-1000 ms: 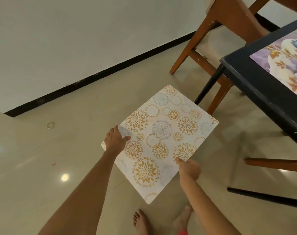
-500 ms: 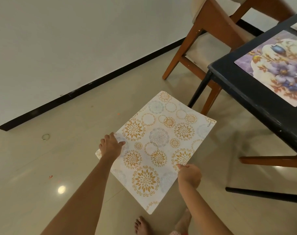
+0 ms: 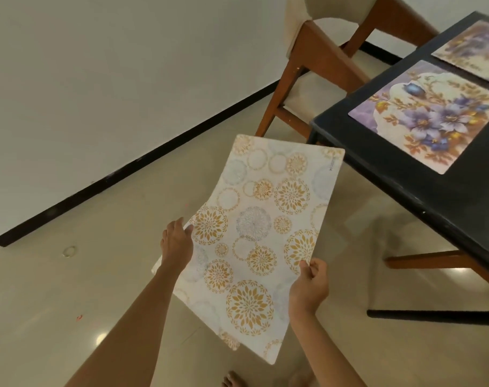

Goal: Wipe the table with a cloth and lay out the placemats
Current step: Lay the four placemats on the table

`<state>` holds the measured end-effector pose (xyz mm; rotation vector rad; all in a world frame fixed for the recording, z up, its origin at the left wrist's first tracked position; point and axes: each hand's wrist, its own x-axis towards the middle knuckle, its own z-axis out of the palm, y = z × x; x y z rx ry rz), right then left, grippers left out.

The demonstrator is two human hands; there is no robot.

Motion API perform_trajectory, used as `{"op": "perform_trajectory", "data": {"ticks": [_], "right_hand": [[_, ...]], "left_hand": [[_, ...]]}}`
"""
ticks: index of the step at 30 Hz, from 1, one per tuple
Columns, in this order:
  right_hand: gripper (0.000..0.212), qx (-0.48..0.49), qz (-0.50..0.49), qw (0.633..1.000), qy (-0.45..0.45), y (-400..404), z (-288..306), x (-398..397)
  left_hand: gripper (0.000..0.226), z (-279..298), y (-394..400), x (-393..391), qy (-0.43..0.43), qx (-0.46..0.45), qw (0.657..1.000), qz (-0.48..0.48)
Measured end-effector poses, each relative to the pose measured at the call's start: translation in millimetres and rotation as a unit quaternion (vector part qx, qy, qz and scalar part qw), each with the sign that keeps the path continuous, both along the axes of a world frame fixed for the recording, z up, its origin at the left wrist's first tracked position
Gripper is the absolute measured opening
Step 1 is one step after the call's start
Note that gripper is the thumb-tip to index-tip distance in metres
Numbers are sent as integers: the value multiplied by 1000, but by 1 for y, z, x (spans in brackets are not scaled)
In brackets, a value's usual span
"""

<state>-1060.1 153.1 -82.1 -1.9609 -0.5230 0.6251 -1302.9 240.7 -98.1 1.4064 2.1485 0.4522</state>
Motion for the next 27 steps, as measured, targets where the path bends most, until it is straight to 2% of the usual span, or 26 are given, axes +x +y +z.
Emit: {"op": "perform_trajectory", "data": {"ticks": [9,12,18,27], "right_hand": [[5,123,-61,988,69,44,68,107],[4,158,-80,982,67,56,91,157],[8,157,-118,980,29,86,130,263],[21,129,-128,982,59,120,168,430]], "left_hand": [[28,73,42,92,-154,126,980,-3],[26,97,59,138,-203,132,970,-29],[28,130,100,246,-262,120,953,-97],[23,150,156,432,-333,134,924,-130]]}}
